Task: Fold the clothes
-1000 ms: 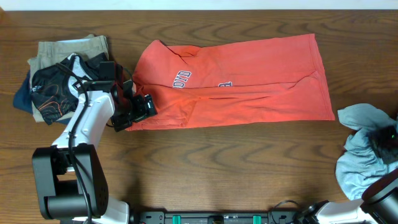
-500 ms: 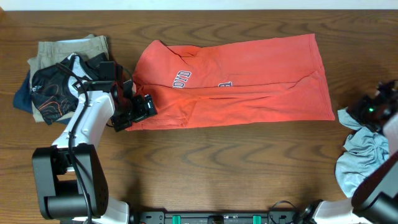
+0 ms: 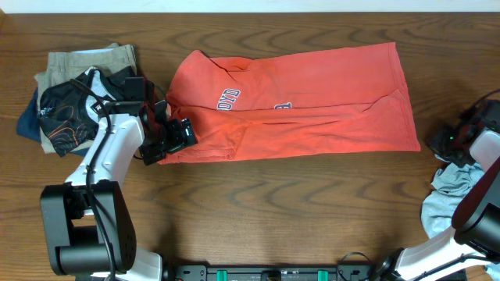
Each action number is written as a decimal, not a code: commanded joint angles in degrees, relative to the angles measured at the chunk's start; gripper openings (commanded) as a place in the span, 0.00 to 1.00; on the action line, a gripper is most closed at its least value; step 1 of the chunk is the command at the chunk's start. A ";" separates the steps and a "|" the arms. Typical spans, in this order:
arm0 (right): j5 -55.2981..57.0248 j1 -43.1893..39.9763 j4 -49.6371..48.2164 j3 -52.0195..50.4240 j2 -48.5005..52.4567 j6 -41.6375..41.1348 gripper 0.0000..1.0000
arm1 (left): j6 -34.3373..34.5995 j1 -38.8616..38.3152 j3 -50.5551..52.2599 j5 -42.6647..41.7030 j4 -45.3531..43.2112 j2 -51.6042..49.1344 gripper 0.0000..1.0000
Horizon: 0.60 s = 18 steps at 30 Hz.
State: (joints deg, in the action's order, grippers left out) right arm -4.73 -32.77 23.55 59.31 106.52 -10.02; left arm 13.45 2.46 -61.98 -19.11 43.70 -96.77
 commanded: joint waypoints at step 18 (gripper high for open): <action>-28.35 -15.76 -0.07 5.53 1.16 -4.07 0.27 | -0.72 -0.04 -0.17 0.15 0.57 0.22 0.95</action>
State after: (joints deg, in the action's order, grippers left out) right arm -15.94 -50.24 23.03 62.37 107.74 -18.09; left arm 13.45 2.46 -61.98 -19.09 43.81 -96.77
